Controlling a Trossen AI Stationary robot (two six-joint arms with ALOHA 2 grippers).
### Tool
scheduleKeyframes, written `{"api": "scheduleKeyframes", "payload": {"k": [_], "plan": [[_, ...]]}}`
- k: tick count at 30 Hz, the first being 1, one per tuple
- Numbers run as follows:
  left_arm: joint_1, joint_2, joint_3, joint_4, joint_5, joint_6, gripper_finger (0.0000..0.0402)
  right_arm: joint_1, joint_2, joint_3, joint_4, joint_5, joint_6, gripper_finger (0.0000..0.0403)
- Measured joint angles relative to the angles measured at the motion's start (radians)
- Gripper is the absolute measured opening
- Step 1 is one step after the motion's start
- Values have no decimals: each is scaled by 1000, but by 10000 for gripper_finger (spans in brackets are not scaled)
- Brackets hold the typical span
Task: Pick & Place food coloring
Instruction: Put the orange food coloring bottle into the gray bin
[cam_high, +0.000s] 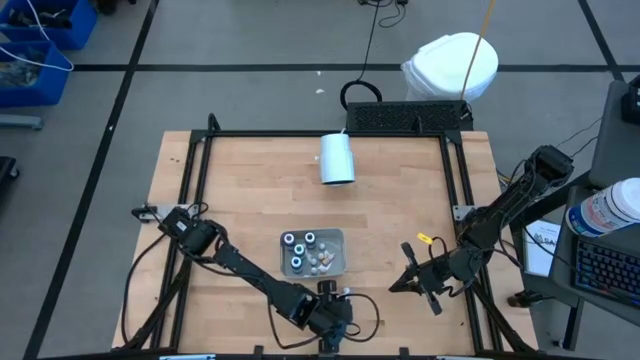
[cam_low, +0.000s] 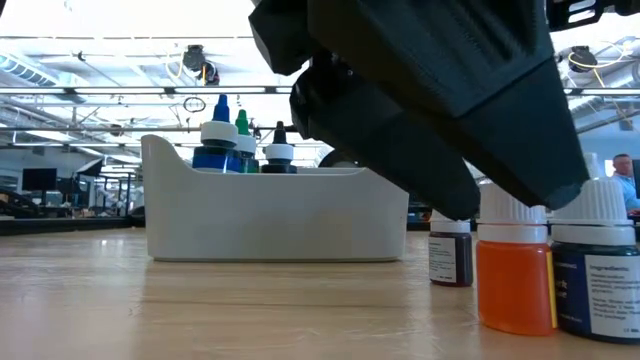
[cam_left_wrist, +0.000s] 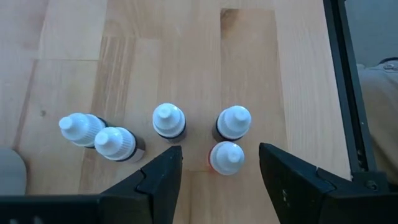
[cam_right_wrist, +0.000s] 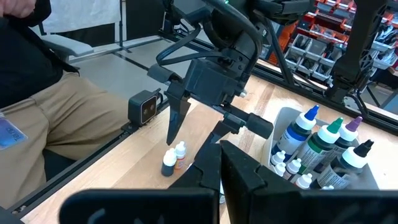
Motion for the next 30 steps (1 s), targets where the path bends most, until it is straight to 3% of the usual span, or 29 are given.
{"api": "scheduleKeyframes", "payload": {"k": [20,30], "plan": [[0,0,0,4,9,13,64,0,0,0,0,0,-1,0],[-16,-2,33,-58,38,31,64,0,0,0,-1,0,-1,0]]}}
